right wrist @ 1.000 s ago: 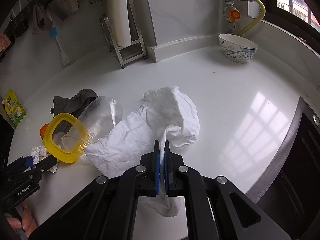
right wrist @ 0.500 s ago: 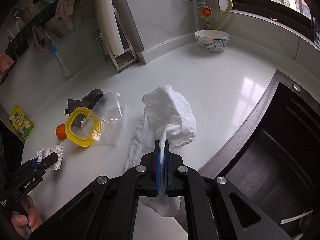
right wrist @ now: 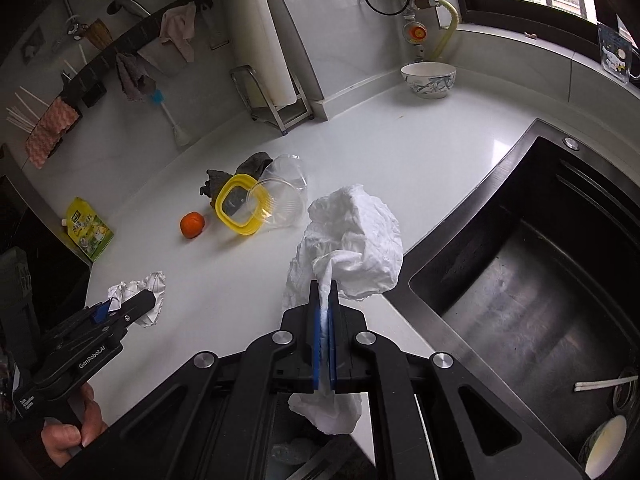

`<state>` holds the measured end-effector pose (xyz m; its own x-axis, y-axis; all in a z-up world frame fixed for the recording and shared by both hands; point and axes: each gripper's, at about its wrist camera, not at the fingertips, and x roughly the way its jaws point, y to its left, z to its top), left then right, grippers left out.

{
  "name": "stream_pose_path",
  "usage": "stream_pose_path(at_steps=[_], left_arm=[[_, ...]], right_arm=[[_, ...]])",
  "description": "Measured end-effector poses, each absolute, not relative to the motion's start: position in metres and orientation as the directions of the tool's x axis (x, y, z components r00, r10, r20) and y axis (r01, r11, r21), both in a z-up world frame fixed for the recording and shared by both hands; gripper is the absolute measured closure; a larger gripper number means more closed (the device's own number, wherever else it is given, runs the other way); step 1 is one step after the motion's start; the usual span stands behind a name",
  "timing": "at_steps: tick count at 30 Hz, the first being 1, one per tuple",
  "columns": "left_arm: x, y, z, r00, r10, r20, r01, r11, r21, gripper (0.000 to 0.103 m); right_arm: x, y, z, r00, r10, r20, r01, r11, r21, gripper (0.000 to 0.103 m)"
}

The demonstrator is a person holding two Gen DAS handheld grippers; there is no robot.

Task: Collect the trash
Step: 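Lift both crumpled papers and carry them over the grey bin, then open both tools to drop the two papers into the bin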

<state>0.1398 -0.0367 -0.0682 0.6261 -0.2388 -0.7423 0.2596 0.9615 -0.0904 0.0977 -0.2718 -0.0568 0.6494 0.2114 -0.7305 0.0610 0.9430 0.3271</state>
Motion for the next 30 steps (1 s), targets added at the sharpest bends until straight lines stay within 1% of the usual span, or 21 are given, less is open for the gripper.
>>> stream_pose_path(at_steps=[7,14,22,30], left_arm=[[0.089,-0.044,-0.054,0.633,-0.238,-0.736,0.278,0.958,-0.071,0.07],[0.045,-0.053,-0.058,0.615,-0.229,-0.754,0.271,0.96,-0.071,0.07],[0.014,-0.064,-0.087,0.556,-0.215,-0.803,0.275,0.959,-0.067,0.07],[0.005,-0.074,-0.12,0.495,-0.194,-0.847,0.283,0.958,-0.054,0.07]], right_arm=[[0.042,-0.257,-0.054,0.622,0.257,-0.74,0.023,0.938,0.346,0.1],[-0.004,-0.254,-0.062,0.586,0.3,-0.753,-0.003,0.93,0.368,0.1],[-0.034,-0.252,-0.088,0.523,0.312,-0.793,-0.02,0.935,0.355,0.1],[-0.049,-0.246,-0.118,0.461,0.325,-0.826,-0.014,0.933,0.359,0.1]])
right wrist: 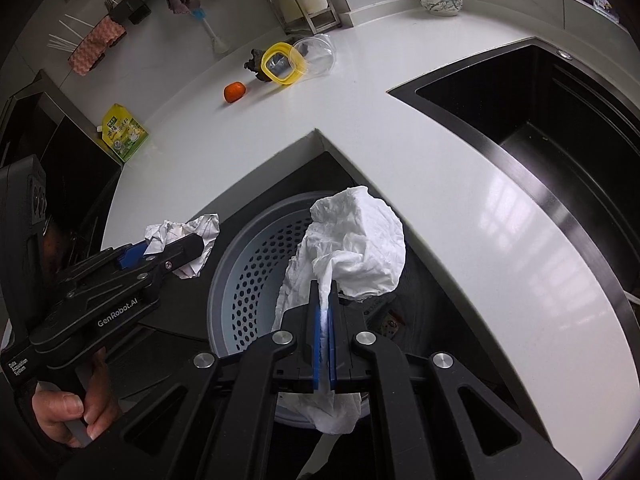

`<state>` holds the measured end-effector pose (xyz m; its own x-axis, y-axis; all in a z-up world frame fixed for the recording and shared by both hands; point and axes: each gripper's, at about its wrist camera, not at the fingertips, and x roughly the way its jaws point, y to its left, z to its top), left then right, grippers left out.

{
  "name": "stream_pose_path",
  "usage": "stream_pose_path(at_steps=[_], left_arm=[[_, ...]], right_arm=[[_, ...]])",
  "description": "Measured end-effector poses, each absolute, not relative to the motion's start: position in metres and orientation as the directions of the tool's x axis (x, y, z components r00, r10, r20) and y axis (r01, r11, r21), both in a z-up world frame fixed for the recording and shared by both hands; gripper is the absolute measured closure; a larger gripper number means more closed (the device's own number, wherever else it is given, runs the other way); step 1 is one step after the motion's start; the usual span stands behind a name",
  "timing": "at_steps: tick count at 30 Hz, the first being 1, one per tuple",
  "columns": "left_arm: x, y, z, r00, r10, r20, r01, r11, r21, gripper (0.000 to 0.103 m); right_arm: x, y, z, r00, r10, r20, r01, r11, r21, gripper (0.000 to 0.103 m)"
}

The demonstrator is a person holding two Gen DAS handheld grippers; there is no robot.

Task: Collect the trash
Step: 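Open both tools to drop the two papers into the bin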

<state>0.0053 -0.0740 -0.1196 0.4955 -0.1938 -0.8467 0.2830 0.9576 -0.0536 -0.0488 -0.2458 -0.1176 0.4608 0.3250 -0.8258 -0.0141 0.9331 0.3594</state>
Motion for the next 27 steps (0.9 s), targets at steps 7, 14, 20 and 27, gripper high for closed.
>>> stream_pose_path(at_steps=[7,14,20,27], left_arm=[[0.006,-0.075,-0.15,0.443,-0.177,-0.879,0.284,0.958,-0.05,0.069],[0.007,-0.073,-0.176,0.403,-0.151,-0.903,0.284,0.958,-0.034,0.069],[0.009,-0.07,-0.192,0.365,-0.149,-0.919,0.282,0.958,-0.043,0.065],[0.009,-0.065,-0.194,0.363,-0.139,-0.921,0.276,0.96,-0.036,0.054]], right_arm=[[-0.048,-0.24,-0.148,0.397,0.326,-0.858,0.016,0.932,0.361,0.1],[-0.041,-0.231,-0.181,0.315,0.342,-0.885,0.04,0.927,0.373,0.1],[-0.036,-0.224,-0.193,0.295,0.347,-0.891,0.057,0.924,0.378,0.1],[-0.033,-0.22,-0.202,0.29,0.339,-0.895,0.073,0.924,0.374,0.099]])
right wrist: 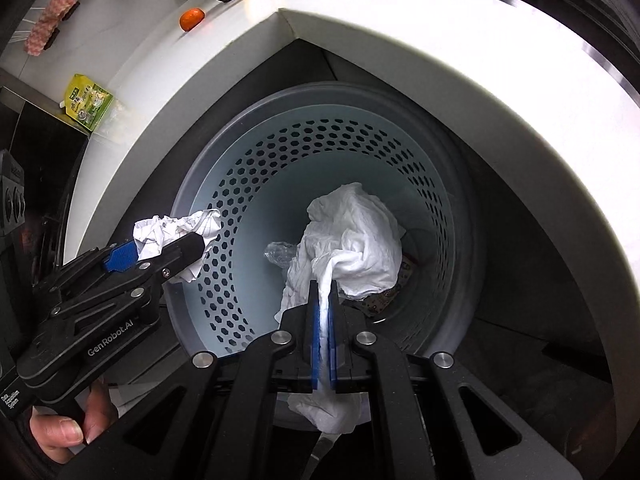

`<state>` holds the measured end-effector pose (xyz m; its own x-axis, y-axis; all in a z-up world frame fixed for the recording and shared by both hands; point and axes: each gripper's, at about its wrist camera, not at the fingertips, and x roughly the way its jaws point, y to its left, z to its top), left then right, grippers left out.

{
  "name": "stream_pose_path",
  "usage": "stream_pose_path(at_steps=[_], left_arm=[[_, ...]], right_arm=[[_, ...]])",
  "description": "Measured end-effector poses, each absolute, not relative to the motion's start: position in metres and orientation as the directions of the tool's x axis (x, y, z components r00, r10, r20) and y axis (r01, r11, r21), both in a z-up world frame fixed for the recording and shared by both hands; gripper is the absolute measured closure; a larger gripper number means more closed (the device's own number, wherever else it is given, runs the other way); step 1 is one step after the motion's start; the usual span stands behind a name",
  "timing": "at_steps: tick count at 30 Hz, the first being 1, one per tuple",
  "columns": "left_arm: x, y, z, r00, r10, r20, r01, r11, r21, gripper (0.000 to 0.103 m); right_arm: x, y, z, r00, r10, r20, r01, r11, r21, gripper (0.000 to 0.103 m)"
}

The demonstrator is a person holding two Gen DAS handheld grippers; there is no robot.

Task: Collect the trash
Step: 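Open both tools to drop the two papers into the bin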

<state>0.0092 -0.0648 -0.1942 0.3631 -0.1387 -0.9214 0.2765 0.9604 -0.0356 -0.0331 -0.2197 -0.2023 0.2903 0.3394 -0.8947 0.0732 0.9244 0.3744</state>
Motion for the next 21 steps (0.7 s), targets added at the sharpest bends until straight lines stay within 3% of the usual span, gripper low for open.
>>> stream_pose_path(at_steps=[1,2,3,5,8,21], left_arm=[[0.009,-0.064,-0.194,0.363,-0.134,-0.922,0.274,0.961,-0.032,0.052],[0.01,-0.063,-0.194,0.364,-0.128,-0.922,0.27,0.962,-0.027,0.048],[0.01,-0.063,-0.194,0.365,-0.119,-0.923,0.266,0.964,-0.019,0.043],[0.01,-0.062,-0.194,0.37,-0.1,-0.923,0.257,0.966,-0.002,0.039],[0.011,-0.059,-0.192,0.374,-0.092,-0.923,0.244,0.97,0.003,0.034],[0.007,-0.057,-0.178,0.394,-0.08,-0.916,0.23,0.973,0.013,0.032]], right_arm=[[-0.033,-0.22,-0.203,0.29,0.334,-0.897,0.075,0.926,0.369,0.097],[-0.033,-0.22,-0.203,0.29,0.327,-0.899,0.078,0.929,0.363,0.088],[-0.034,-0.221,-0.203,0.293,0.32,-0.901,0.084,0.93,0.358,0.071],[-0.035,-0.223,-0.2,0.311,0.313,-0.898,0.092,0.93,0.356,0.057],[-0.035,-0.225,-0.2,0.316,0.308,-0.897,0.092,0.931,0.352,0.057],[-0.042,-0.233,-0.192,0.336,0.321,-0.886,0.082,0.927,0.367,0.057]])
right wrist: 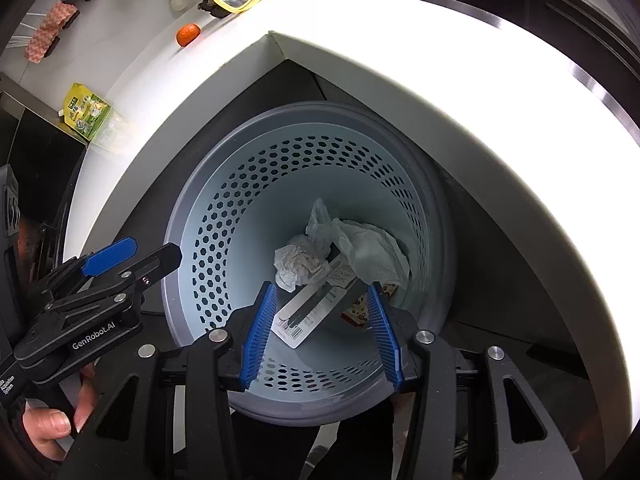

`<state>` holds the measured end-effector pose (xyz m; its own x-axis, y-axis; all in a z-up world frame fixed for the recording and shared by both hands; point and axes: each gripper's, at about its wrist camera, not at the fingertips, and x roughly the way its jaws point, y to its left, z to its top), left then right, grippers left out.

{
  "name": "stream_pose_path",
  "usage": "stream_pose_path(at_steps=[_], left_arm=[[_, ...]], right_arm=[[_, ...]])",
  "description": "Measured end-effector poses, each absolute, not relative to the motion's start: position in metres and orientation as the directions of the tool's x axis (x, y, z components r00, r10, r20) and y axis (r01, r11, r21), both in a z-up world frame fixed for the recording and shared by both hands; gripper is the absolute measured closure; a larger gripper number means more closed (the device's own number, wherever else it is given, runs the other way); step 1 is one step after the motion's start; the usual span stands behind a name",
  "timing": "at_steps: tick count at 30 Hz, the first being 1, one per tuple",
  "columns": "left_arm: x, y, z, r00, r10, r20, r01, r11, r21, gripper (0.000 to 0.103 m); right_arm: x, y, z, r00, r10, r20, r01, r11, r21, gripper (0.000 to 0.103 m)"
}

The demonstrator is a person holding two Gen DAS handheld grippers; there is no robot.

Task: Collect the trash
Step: 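Open both tools to drop the two papers into the bin, then move both open tools back to the orange and the clear plastic cup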

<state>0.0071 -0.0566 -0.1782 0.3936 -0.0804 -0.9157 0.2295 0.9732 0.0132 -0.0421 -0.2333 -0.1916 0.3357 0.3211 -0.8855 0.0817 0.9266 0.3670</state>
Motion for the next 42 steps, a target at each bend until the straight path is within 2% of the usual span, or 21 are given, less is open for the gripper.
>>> stream_pose_path(at_steps=[19,31,42], left_arm=[[0.03,-0.034,-0.092,0.556,-0.083,-0.827,0.163,0.987,0.011,0.025],[0.089,-0.001,-0.05,0.636,-0.079,-0.767,0.11,0.994,-0.012,0.023],[0.171,0.024,-0.051,0.656,-0.077,-0.751,0.109,0.994,-0.007,0.02]], right_arm=[[-0.013,-0.238,-0.12,0.471,0.324,-0.82,0.011,0.928,0.373,0.054],[0.053,-0.233,-0.085,0.571,0.28,-0.772,0.027,0.933,0.358,0.041],[0.133,-0.224,-0.073,0.632,0.19,-0.751,0.092,0.944,0.317,0.03]])
